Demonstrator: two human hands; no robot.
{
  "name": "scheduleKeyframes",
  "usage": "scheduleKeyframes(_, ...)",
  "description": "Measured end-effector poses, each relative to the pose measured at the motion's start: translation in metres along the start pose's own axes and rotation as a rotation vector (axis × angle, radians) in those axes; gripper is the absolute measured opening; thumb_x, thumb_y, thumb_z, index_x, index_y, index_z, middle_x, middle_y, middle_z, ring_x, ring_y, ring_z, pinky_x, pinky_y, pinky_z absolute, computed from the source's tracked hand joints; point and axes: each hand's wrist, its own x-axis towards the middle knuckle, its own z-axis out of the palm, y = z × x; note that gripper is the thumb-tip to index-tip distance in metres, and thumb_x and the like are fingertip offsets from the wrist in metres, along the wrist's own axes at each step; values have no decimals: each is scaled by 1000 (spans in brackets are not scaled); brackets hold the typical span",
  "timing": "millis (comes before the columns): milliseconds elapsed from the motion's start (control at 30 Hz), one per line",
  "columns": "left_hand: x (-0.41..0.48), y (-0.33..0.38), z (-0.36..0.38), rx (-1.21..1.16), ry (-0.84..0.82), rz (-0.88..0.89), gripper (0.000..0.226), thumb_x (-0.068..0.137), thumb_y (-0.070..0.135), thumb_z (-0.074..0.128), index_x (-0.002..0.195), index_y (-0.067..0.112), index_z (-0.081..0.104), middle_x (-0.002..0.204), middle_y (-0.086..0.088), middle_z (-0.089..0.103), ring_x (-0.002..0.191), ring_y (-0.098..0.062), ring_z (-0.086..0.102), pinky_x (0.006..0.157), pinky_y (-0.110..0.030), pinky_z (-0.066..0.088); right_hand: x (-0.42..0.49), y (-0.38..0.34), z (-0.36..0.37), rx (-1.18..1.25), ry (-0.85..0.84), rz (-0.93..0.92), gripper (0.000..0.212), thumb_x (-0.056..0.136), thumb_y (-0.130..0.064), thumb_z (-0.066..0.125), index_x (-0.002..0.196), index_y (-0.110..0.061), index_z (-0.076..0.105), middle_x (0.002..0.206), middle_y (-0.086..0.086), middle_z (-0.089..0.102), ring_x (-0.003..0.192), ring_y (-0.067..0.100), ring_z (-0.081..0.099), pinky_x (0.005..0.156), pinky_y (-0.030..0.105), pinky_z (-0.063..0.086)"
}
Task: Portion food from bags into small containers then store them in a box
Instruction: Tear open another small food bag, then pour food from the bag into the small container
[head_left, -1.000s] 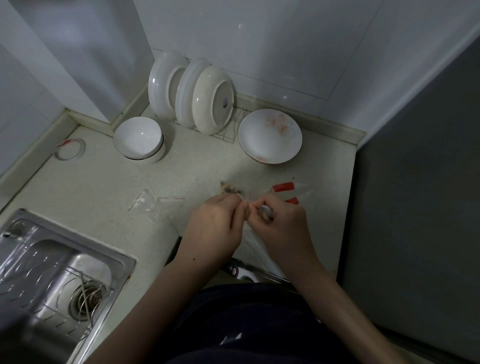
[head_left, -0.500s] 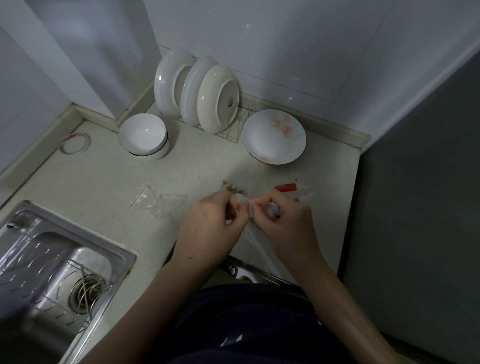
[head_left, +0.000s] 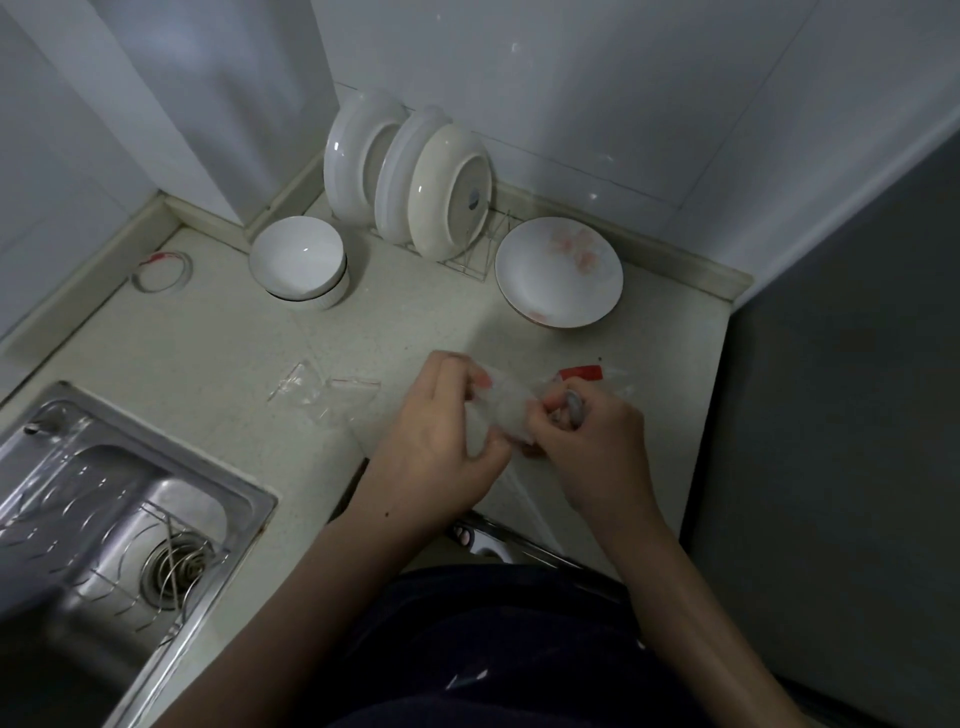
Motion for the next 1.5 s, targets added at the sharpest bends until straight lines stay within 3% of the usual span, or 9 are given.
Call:
scheduleKeyframes(133, -3, -4, 2, 119, -114, 200, 72, 79, 30, 73, 142, 13, 43, 141, -2, 45, 132, -14, 37, 117, -28, 21, 2, 2, 0, 130, -79, 114, 24, 78, -11, 69, 59, -6, 57, 46, -8, 45, 44, 3, 42, 48, 13, 36)
scheduleKeyframes(300, -4, -11, 0, 126, -92, 103, 77, 77, 36, 79, 143, 17, 44, 134, -4, 52, 129, -24, 44, 114, -60, 24, 2, 2, 3, 210, -194, 136, 26, 78, -9, 70, 56, -7, 55, 47, -3, 46, 48, 10, 45, 50, 22, 40)
scheduleKeyframes(467, -7, -17, -1, -8, -45, 113, 60, 75, 28, 82, 128, 12, 57, 125, -3, 54, 118, -19, 50, 103, -40, 41, 3, 6, 1, 234, -267, 140, 23, 77, -22, 69, 68, -2, 61, 65, 20, 58, 61, 33, 56, 58, 37, 47)
scheduleKeyframes(567, -9, -20, 0, -110, -28, 45, 54, 77, 26, 81, 124, 14, 57, 123, 3, 56, 119, -12, 51, 103, -21, 38, 3, 4, 1, 320, -294, 206, 24, 81, -39, 67, 75, -16, 66, 64, 5, 61, 61, 13, 60, 58, 29, 51)
scheduleKeyframes(900, -15, -38, -1, -326, 38, -111, 51, 79, 35, 76, 126, 25, 56, 110, 14, 63, 111, 4, 55, 93, -3, 37, 24, 6, -32, 418, 282, 179, 34, 100, -42, 34, 81, -24, 56, 67, -23, 57, 62, -10, 53, 57, 3, 40)
scheduleKeyframes(1000, -15, -43, 1, -338, 50, -125, 52, 80, 32, 77, 127, 29, 56, 113, 15, 63, 109, 6, 55, 89, -4, 40, 25, 9, -36, 320, 312, 134, 28, 99, -42, 34, 78, -39, 53, 88, 0, 51, 70, 1, 49, 65, 16, 40)
scheduleKeyframes(1100, -13, -47, 4, -345, 31, -130, 51, 80, 29, 78, 127, 27, 57, 115, 14, 62, 108, 5, 55, 89, -7, 42, 27, 10, -37, 119, 262, 50, 28, 101, -31, 37, 79, -40, 52, 97, 11, 47, 75, 10, 52, 67, 12, 41)
scheduleKeyframes(1233, -11, -54, 12, -358, -6, -133, 50, 78, 30, 80, 123, 24, 58, 115, 14, 61, 109, 6, 53, 88, -2, 38, 30, 18, -33, -115, 114, 63, 24, 101, -19, 44, 97, -6, 63, 98, 9, 51, 87, 22, 58, 75, 22, 47)
scheduleKeyframes(1500, -6, -62, 23, -362, -26, -86, 52, 71, 50, 73, 117, 32, 56, 108, 22, 58, 105, 9, 52, 84, 0, 36, 43, 32, -18, -588, -234, 9, 19, 94, -18, 54, 96, -9, 70, 92, 2, 55, 78, 18, 56, 62, 16, 34)
